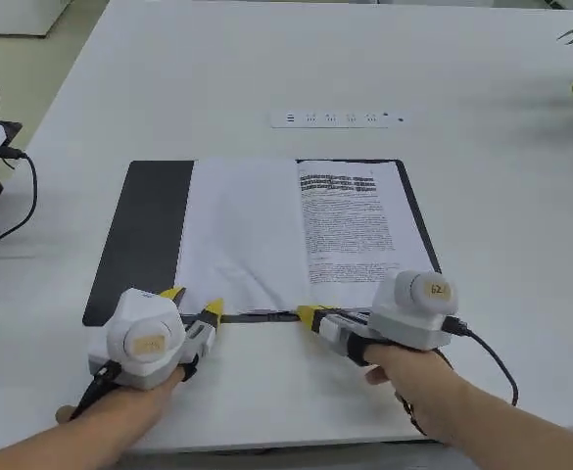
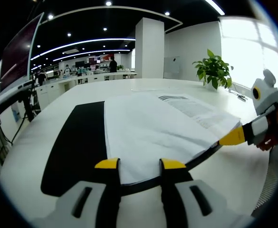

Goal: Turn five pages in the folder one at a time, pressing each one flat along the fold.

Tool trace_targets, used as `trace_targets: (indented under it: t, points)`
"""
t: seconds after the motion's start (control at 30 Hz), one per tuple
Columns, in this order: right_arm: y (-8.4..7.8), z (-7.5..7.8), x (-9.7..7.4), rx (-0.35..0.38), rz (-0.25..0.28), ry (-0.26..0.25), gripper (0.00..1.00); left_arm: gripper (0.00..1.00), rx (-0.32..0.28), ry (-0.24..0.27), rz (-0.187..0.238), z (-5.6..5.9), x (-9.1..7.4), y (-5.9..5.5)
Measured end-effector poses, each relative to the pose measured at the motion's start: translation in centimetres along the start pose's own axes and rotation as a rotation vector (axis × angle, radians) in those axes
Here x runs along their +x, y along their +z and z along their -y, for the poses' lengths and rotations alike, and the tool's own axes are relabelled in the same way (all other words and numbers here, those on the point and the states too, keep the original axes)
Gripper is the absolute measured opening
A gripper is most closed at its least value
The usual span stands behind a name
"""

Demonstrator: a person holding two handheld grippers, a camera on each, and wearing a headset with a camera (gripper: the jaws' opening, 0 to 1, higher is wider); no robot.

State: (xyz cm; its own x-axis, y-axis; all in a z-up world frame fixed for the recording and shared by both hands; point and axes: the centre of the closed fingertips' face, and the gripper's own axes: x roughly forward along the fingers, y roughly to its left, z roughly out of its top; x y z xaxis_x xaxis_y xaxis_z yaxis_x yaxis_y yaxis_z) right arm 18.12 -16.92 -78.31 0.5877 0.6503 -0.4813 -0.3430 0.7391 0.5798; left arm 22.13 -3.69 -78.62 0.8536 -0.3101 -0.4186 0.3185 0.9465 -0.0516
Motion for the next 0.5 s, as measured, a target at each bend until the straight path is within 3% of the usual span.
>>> trace_targets:
  t: [0.07,0.3,0.5]
  points:
    - [-0.5,-0.7,-0.6,0.018,-0.023,0.019,0.00,0.31,0.001,0.001,-0.002,0.0,0.0,0.0]
    - [1.0,-2.5,-3.6,0.092,0.031,0.043,0.00,0.31,-0.002,0.006,-0.011,0.0,0.0,0.0]
    - [1.8,-3.7,-6.5,0.080,0.071,0.047,0.00,0.33,-0.005,-0.003,-0.052,0.1,0.1,0.2]
